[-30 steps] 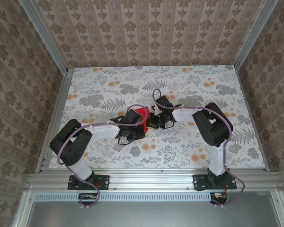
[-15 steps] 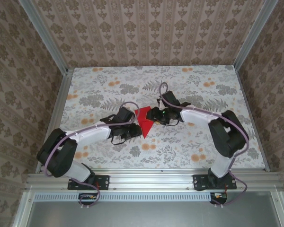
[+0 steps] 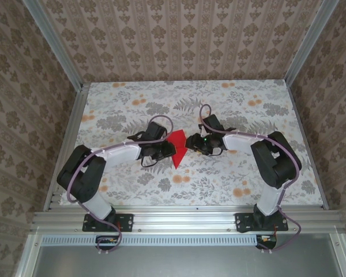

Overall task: Fold a paper plane with a square sheet of paper (pick it up from the middle)
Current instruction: Fourth fold the wing at the center of the table.

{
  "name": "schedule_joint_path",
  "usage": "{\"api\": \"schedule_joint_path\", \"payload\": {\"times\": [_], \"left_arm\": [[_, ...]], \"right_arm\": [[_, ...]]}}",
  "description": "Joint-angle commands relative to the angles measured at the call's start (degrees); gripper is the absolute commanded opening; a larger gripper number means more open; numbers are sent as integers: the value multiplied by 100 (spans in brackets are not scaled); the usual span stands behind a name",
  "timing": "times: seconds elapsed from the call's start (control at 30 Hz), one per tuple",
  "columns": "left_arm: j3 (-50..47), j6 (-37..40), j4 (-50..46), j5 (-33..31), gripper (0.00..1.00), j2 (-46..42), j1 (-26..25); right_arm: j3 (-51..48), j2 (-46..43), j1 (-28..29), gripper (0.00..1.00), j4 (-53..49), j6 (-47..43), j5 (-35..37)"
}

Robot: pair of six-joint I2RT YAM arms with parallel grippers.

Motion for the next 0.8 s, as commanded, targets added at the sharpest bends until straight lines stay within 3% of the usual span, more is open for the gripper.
{"api": "schedule_joint_path", "payload": {"times": [0.0, 0.2, 0.47, 0.77], "left_arm": [[222, 259, 82, 40, 30, 159, 54], [351, 431, 208, 265, 27, 374, 81], [214, 381, 561, 578, 2, 373, 142], [-144, 285, 904, 964, 0, -34, 290]], "right_arm": [[102, 177, -20, 51, 208, -53, -292], [100, 301, -50, 50, 337, -44, -395], [146, 480, -92, 48, 508, -44, -639], [105, 574, -148, 47, 891, -87, -1269]]}}
